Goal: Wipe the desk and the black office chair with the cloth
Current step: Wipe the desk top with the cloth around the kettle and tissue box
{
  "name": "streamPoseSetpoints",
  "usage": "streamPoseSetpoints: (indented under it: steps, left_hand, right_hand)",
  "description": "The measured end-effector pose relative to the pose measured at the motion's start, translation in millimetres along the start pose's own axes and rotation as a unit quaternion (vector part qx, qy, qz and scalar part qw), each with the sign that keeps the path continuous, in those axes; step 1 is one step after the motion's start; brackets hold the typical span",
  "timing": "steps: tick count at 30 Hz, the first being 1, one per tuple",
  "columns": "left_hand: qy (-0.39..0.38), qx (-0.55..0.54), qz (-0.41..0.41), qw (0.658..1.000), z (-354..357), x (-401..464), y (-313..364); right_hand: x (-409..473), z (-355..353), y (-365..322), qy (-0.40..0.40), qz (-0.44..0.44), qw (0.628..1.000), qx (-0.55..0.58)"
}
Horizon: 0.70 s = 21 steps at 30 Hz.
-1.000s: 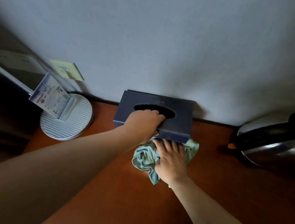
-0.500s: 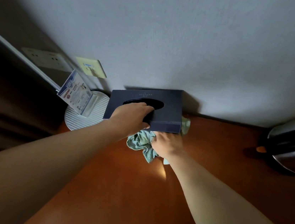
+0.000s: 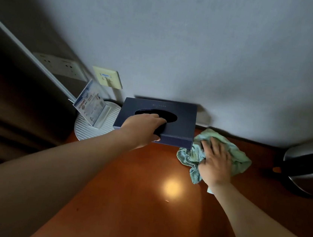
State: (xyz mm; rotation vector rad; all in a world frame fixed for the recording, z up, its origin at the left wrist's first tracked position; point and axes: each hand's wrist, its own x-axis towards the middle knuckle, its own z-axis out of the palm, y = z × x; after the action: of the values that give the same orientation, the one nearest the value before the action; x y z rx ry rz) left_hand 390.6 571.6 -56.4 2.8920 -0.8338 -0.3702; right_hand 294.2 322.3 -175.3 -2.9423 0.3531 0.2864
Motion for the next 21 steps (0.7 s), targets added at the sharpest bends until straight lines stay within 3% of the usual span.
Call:
streamPoseSetpoints:
  steps: [5,9,12,14,18,21]
  left_hand:
    - [-0.008,-0.029,0.001,1.000,-2,-12,-36]
    - [-0.002,-0.047,0.011,0.999,-1,-15,-46]
    - [-0.001,-0.043,0.015,0.999,0,-12,-41]
    - [-0.007,-0.033,0.017,0.999,2,-11,-33]
    - [-0.019,-0.001,0.025,1.000,10,-11,-12]
    - [-0.028,0.022,0.021,0.999,16,-9,5]
  right_hand:
    - [31,11,-79,-0.055,-0.087,0.994,0.035]
    - [46,12,-121,-0.243,-0.057,0.964,0.087]
    - [48,0,-121,-0.220,-0.035,0.971,0.088]
    - [44,9,-103,-0.161,-0.037,0.976,0.144]
    - [30,-7,-45,-0.063,-0.129,0.988,0.051]
    - [16,-15,17,-0.062,-0.103,0.992,0.025]
